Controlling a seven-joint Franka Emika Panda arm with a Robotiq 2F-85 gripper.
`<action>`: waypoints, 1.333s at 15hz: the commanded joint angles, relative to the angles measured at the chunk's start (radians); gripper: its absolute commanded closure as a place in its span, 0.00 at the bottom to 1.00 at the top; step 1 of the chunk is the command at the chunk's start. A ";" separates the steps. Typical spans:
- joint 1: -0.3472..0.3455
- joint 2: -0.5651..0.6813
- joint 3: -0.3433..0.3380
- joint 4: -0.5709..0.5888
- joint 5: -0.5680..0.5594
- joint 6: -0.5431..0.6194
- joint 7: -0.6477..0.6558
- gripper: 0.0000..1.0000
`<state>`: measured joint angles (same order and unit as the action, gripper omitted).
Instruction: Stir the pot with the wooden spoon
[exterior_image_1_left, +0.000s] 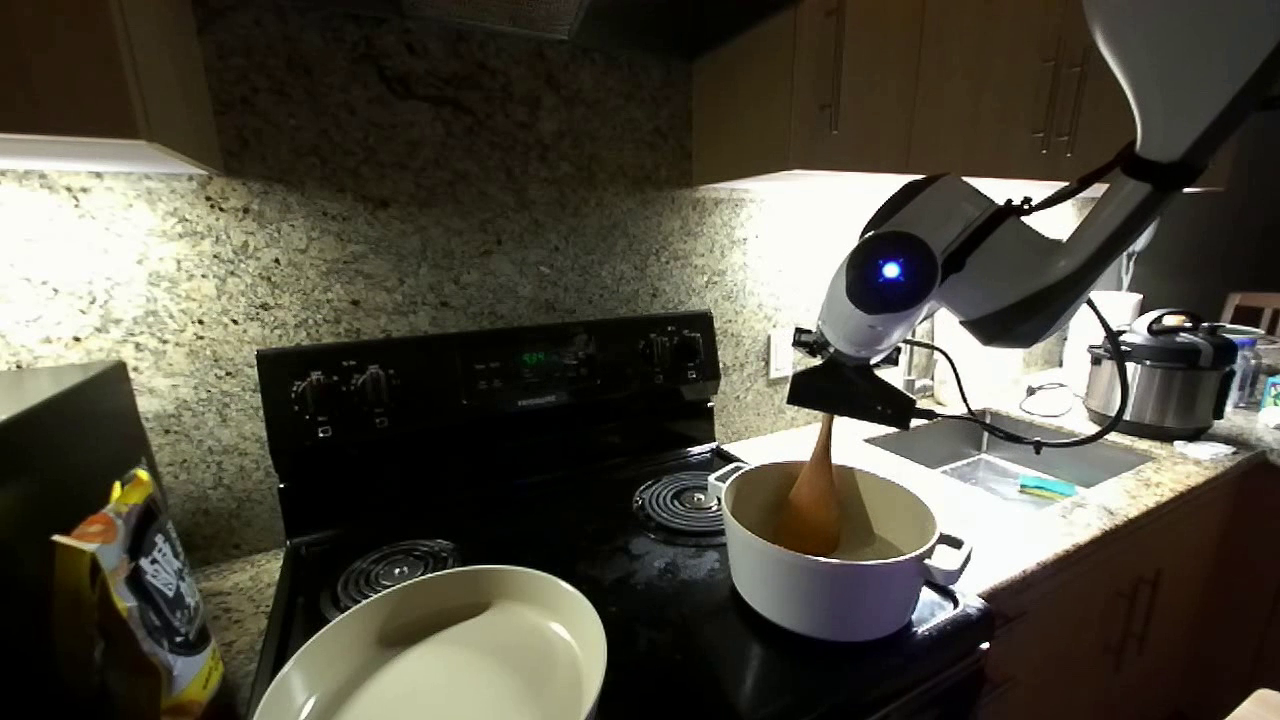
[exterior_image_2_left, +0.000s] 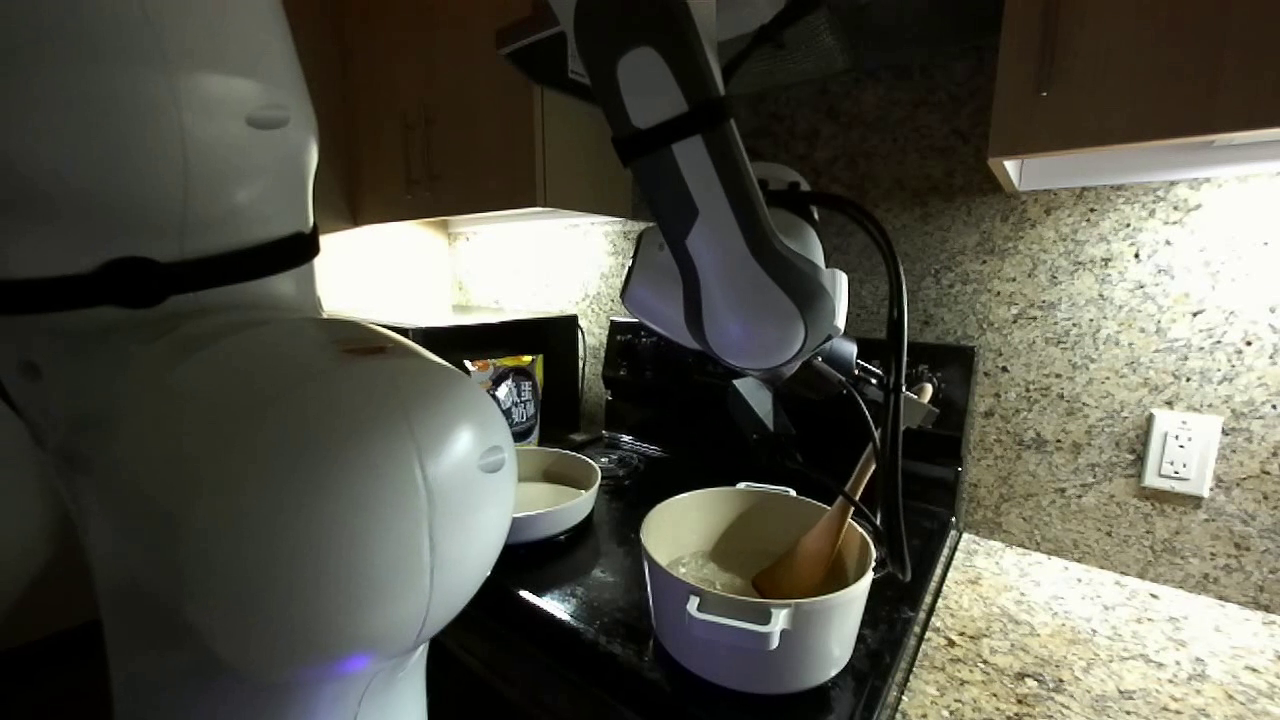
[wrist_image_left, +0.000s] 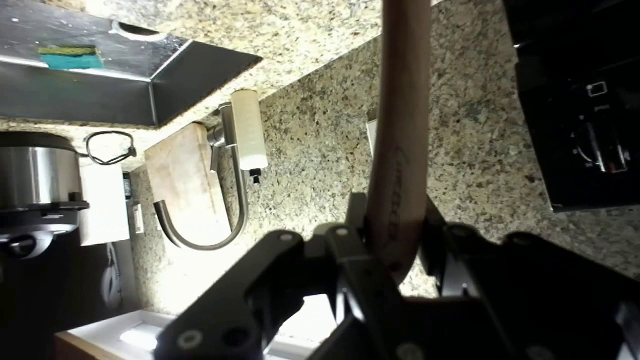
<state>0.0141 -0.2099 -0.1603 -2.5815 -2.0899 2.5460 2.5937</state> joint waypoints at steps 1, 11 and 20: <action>-0.025 0.000 -0.017 -0.029 -0.033 0.020 0.020 0.93; 0.008 0.015 0.023 -0.086 -0.008 -0.002 0.013 0.93; 0.053 0.082 0.101 0.051 0.094 0.033 -0.086 0.93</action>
<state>0.0699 -0.1605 -0.0727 -2.5933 -2.0456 2.5527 2.5770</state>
